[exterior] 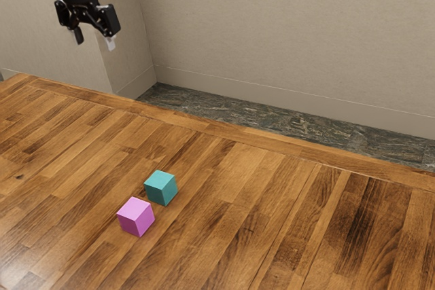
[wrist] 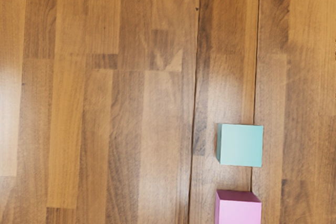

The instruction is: Pick up the blue block with one arm, and put the blue block on the pink block with one arm

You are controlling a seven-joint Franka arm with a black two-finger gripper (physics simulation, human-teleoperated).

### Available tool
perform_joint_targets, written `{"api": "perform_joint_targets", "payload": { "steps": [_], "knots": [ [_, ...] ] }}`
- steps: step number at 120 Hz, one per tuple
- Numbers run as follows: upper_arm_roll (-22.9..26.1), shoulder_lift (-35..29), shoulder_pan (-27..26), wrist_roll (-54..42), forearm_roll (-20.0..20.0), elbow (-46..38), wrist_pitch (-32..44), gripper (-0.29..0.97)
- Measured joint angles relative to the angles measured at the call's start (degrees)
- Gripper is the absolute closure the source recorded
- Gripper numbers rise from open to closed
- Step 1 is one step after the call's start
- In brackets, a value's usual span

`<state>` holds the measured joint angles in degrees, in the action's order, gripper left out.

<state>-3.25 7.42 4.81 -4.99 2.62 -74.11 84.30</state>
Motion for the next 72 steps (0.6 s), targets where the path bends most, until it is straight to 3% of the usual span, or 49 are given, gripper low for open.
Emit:
{"api": "perform_joint_targets", "payload": {
  "steps": [26,51,72],
  "knots": [
    [-0.14,-0.86,0.10,-2.35,-0.05,-1.02,0.49,0.00],
    [-0.23,-13.30,0.51,-3.59,-2.39,-27.44,12.20,0.00],
    [-0.34,-15.14,0.30,-3.91,-6.12,-39.07,24.12,0.00]
  ]
}}
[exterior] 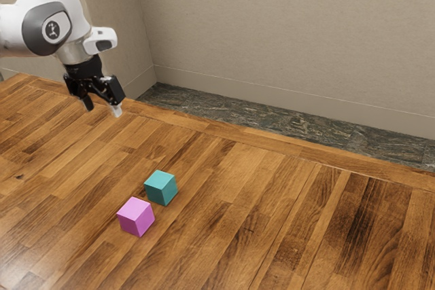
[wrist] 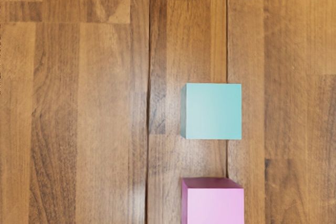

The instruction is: Pick up the blue block with one arm, and put the blue block on the pink block with one arm

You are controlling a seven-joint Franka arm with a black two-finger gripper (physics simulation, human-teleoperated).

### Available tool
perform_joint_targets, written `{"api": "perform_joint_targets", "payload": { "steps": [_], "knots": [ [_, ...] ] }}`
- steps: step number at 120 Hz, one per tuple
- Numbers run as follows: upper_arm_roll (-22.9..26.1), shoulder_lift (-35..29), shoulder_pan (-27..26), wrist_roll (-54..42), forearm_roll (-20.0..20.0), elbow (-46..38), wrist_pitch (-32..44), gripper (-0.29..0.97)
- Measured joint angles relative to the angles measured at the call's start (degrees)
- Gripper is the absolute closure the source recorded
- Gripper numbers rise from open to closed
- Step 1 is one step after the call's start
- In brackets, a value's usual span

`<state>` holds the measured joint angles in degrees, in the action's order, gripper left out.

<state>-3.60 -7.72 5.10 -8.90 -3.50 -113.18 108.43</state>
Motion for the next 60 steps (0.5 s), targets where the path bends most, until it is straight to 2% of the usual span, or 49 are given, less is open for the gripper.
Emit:
{"api": "perform_joint_targets", "payload": {
  "steps": [14,33,60],
  "knots": [
    [0.39,1.36,0.20,-0.14,0.09,-1.01,4.39,0.00],
    [0.78,0.73,-0.01,-0.26,0.31,-5.31,5.68,0.00],
    [0.80,0.87,0.26,-0.37,1.15,-6.39,8.24,0.01]
  ]
}}
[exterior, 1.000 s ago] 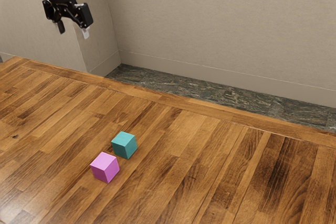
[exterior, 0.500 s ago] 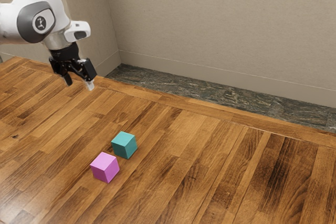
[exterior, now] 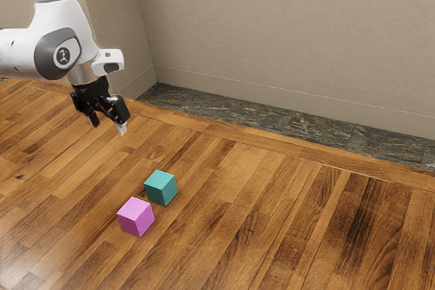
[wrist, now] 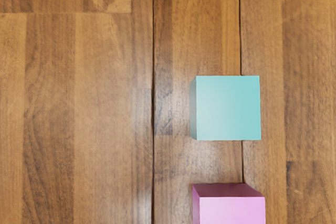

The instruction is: Pick up the blue block with one arm, and put the blue block on the pink block with one arm

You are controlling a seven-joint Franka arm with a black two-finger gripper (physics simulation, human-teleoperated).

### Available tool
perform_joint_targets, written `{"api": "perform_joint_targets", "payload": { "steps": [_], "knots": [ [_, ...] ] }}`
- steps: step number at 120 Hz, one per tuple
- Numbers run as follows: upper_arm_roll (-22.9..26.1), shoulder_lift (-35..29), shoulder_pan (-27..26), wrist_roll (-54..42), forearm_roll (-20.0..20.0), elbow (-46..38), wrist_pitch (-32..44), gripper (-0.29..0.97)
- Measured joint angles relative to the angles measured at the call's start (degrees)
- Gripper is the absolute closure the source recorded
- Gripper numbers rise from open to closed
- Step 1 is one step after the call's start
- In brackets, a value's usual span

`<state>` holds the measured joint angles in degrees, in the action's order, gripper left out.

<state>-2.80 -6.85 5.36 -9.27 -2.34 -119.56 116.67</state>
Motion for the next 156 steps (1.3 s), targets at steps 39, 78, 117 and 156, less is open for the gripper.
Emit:
{"api": "perform_joint_targets", "payload": {
  "steps": [39,78,117,156],
  "knots": [
    [3.69,11.69,0.39,2.45,-1.38,-0.15,7.52,0.00],
    [5.25,19.18,-0.49,5.13,-3.37,1.42,11.65,0.00],
    [6.05,21.16,-0.70,6.76,-3.60,1.10,13.88,0.00],
    [6.06,24.50,-0.70,7.62,-3.58,0.88,16.37,0.00]
  ]
}}
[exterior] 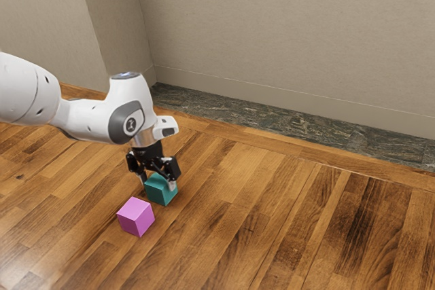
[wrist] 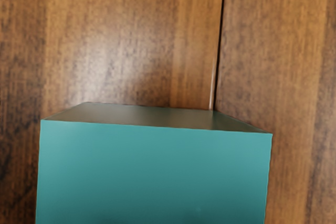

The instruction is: Pick up the blue block with one arm, and put the blue block on the pink block with one arm

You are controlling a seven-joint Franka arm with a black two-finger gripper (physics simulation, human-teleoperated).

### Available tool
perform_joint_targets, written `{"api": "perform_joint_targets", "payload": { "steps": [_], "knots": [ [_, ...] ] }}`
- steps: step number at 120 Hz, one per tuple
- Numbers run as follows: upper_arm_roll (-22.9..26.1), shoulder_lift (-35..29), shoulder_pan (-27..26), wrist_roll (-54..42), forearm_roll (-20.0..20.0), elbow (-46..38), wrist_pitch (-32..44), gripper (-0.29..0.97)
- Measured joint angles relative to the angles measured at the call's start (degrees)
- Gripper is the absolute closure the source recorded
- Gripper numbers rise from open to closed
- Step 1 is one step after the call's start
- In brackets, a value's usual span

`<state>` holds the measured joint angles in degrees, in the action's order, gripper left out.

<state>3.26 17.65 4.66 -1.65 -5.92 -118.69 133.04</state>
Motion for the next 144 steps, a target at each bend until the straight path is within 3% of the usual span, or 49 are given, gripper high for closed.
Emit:
{"api": "perform_joint_targets", "payload": {
  "steps": [40,71,111,144],
  "knots": [
    [-0.01,2.73,0.00,0.40,0.24,0.09,3.85,0.01],
    [-0.01,1.60,0.08,0.83,0.38,-0.08,4.76,0.33],
    [-0.18,-19.23,0.28,2.59,1.14,-10.85,1.47,0.37],
    [-1.69,-26.70,0.75,3.43,1.05,-19.34,-1.33,0.35]
  ]
}}
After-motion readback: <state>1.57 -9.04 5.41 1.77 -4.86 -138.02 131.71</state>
